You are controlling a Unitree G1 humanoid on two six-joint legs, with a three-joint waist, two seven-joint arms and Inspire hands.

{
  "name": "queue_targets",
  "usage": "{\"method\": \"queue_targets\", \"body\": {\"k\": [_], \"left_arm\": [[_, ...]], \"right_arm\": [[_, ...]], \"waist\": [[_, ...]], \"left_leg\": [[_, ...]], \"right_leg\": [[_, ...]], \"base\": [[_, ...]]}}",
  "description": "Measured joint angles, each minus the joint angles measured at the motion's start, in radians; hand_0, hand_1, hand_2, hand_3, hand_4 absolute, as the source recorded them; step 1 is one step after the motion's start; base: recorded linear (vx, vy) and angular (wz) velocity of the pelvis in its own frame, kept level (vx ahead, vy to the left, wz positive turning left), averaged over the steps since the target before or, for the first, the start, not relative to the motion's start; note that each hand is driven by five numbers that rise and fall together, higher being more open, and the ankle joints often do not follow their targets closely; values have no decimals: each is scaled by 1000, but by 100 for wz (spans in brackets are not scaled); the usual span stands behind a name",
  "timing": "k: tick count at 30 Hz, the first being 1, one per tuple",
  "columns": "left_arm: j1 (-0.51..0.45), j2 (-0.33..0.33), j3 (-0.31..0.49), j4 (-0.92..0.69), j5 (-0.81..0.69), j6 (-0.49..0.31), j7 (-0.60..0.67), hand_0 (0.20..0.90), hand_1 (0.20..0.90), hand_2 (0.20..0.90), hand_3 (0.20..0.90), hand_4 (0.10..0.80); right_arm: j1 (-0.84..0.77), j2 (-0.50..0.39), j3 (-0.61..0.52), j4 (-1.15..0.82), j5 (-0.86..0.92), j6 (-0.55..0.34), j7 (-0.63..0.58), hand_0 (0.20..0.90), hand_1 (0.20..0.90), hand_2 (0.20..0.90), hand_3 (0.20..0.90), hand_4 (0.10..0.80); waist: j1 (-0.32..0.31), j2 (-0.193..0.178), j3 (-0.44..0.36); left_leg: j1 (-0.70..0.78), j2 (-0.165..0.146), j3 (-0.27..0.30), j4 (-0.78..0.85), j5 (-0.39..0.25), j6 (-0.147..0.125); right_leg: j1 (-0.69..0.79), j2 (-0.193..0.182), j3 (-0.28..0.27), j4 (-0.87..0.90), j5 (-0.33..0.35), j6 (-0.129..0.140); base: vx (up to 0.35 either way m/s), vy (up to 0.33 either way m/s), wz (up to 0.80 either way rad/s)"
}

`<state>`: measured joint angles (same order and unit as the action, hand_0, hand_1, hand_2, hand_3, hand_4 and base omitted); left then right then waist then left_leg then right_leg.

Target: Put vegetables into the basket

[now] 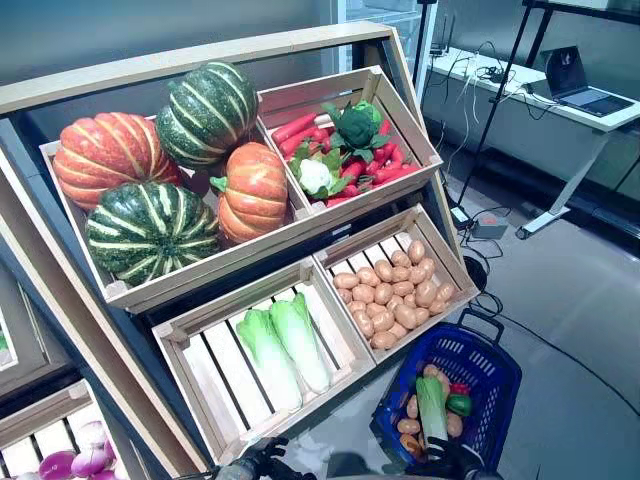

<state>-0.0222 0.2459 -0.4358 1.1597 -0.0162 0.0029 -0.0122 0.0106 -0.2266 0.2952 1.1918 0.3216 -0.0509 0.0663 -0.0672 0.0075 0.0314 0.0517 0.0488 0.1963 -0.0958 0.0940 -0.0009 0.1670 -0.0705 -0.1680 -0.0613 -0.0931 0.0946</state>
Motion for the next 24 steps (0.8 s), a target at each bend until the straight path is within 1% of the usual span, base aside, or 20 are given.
{"method": "queue_targets", "body": {"k": [5,17,21,23,24], "left_arm": [[13,-1,0,0,1,-1,3,900,900,900,900,800],[15,-4,7,10,-2,-2,8,900,900,900,900,800],[16,-6,9,18,-8,-37,26,900,900,900,900,800],[17,-2,5,-2,-8,-45,29,900,900,900,900,800],[18,9,-15,-54,-8,-44,27,900,900,900,900,800]], "right_arm": [[6,1,1,0,0,0,0,900,900,900,900,800],[7,1,1,0,0,0,0,900,900,900,900,800],[8,-1,1,0,-1,0,0,900,900,900,900,800],[9,-3,1,-2,0,0,0,900,900,900,900,800],[13,-8,1,-14,-1,3,0,900,900,900,900,800]], "waist": [[0,0,-19],[-3,2,-21],[-8,5,-22],[-10,7,-21],[-10,12,-17]], "left_leg": [[0,0,-2,0,-1,-1],[2,0,-1,0,-1,-1],[3,0,1,0,-1,-1],[3,0,2,0,-1,-1],[3,0,2,0,-1,-1]], "right_leg": [[1,0,0,-3,0,0],[2,0,1,-4,0,0],[1,0,4,-4,0,0],[1,0,8,-4,0,0],[0,0,22,-3,0,0]], "base": [[0,0,0],[0,0,0],[0,0,0],[0,0,0],[0,0,0]]}}
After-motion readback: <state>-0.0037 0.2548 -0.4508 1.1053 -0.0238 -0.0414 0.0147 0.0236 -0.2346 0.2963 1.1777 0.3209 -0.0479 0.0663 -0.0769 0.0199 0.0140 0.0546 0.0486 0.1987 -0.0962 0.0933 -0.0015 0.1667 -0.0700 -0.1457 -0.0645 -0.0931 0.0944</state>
